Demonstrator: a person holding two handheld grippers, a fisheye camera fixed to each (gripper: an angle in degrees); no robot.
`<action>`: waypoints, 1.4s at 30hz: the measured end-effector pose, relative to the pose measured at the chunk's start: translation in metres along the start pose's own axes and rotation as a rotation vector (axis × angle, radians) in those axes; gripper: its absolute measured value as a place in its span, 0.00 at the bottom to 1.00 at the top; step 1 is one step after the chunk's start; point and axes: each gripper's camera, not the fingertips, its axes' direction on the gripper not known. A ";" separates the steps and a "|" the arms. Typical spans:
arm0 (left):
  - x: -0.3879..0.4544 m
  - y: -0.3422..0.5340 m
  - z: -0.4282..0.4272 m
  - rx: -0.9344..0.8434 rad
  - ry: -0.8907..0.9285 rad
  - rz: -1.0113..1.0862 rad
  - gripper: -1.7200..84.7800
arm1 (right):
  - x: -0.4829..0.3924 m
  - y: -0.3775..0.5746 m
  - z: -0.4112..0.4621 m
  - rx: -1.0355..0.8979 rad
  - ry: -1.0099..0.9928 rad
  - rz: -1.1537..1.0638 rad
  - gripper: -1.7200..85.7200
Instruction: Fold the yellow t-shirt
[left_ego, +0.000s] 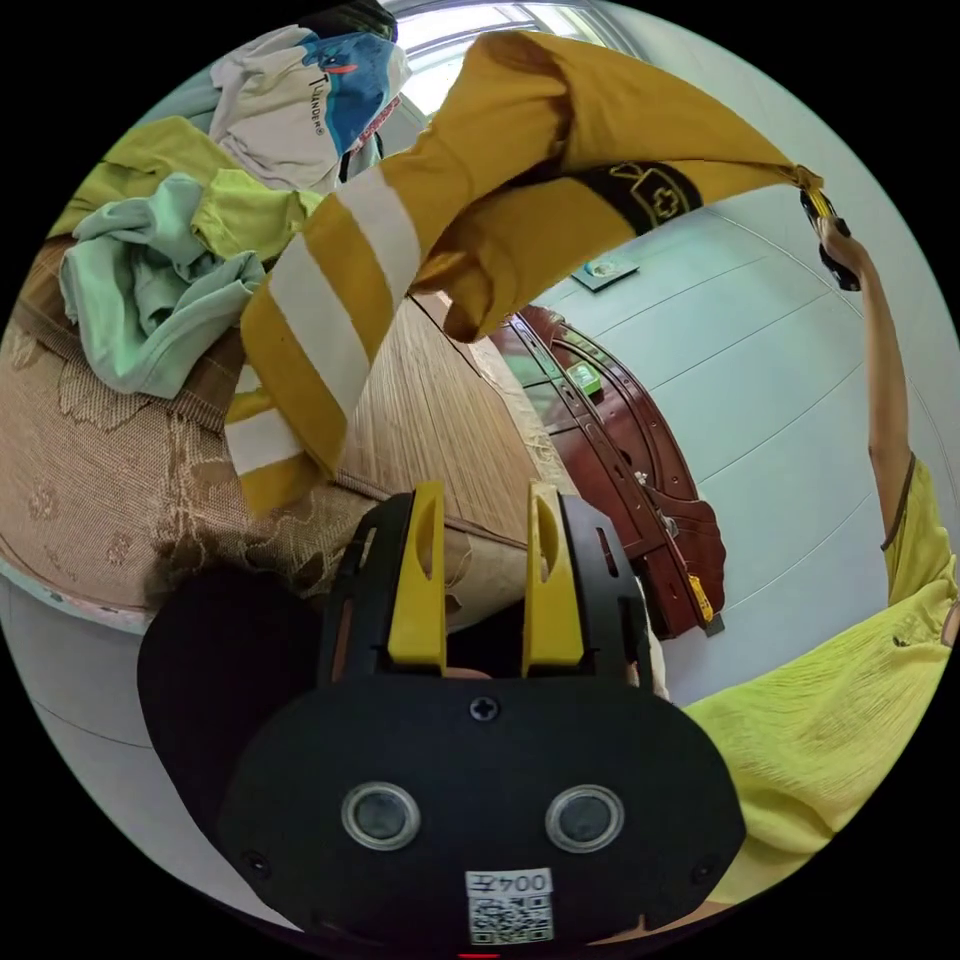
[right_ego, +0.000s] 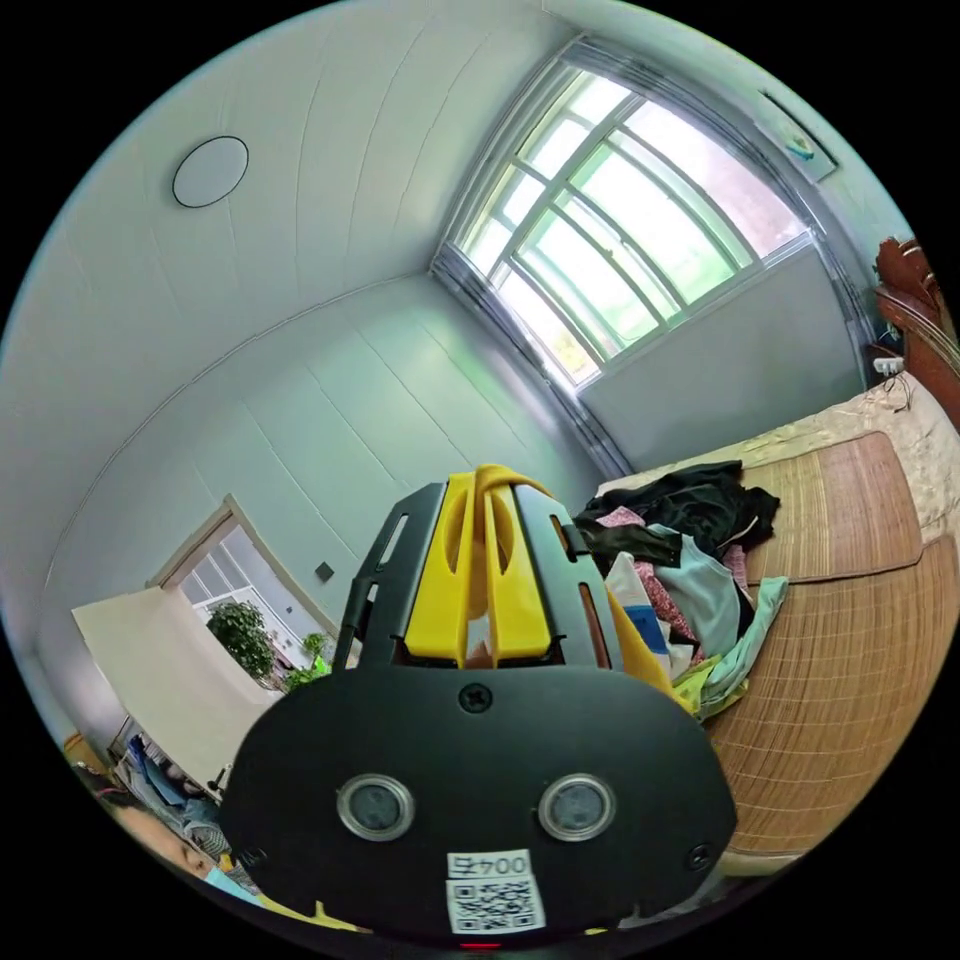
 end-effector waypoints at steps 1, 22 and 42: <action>-0.002 -0.001 0.001 -0.006 -0.002 0.002 0.16 | 0.000 -0.006 -0.011 0.010 0.001 -0.006 0.01; 0.012 -0.032 0.129 -0.194 0.286 -0.058 0.20 | 0.185 0.072 -0.303 -0.140 -0.009 0.144 0.01; 0.010 -0.078 0.277 -0.205 0.453 -0.018 0.08 | 0.205 0.124 -0.436 -0.023 -0.029 0.159 0.01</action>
